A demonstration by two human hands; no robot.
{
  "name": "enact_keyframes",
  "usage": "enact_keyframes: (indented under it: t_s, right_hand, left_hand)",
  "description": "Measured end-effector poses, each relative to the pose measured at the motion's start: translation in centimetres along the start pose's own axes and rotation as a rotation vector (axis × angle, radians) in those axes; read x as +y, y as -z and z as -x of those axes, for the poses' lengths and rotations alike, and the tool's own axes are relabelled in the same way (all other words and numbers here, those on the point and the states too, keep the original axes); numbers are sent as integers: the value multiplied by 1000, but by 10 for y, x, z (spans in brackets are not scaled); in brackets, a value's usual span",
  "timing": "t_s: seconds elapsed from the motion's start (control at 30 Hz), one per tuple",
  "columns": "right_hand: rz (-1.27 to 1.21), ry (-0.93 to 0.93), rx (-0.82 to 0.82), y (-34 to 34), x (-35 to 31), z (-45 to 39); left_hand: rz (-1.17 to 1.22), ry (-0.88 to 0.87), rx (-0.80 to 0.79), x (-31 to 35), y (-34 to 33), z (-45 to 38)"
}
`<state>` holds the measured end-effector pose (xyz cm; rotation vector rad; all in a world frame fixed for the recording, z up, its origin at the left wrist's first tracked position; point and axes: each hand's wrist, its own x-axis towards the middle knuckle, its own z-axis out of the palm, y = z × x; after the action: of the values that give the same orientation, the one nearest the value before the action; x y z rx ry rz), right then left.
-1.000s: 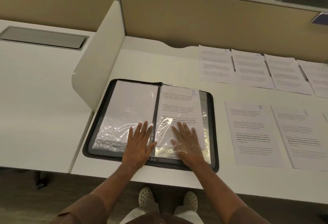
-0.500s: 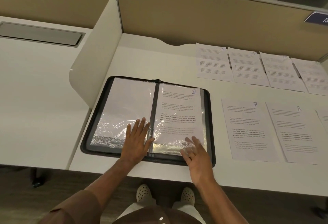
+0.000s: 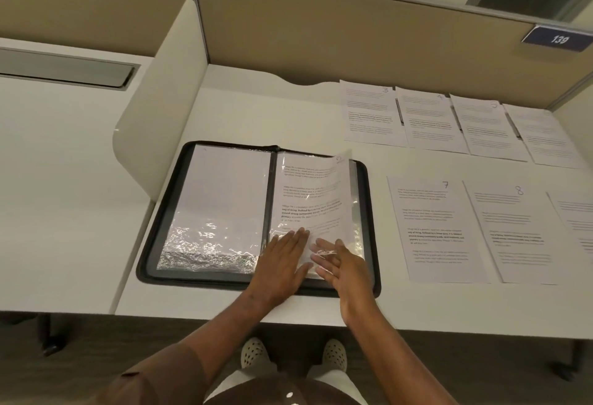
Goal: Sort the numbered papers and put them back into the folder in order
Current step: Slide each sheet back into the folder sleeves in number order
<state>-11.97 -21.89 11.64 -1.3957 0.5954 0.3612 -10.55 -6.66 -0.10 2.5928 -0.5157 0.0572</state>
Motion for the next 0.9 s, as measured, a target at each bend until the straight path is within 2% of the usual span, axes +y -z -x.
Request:
enact_keyframes:
  t_s: [0.1,0.23,0.3,0.33,0.4,0.47,0.57,0.63,0.73,0.9]
  right_hand:
    - [130,129,23,5,-9,9]
    - [83,427,287,14,-11,7]
    - [38,424,380,16,-2,-15]
    - [-11,353,398,17,1,-26]
    - [-144,144,302,18,4,-41]
    - [-162,39,147,10,2,-46]
    - [-52,176,14,-12,2,-48]
    - [68,300,-44,-26,7,-51]
    - [232,421,-116,-42,13,-54]
    - [371,502,-271,-60,19,-61]
  left_hand:
    - [81,38,153,8,9,-2]
    - [295,258,217,2,20,-1]
    - [348,295,217,-2,23,0]
    - [364,293,218,-3,23,0]
    - [411,266,189,-4,23,1]
    - [471,246,132,-6,22,5]
    - [565,245,49,-4,26,9]
    - [672,260,48,-3,32,10]
    - [862,357,188,-1,47,2]
    - [1048,699,541,-16,88,-20]
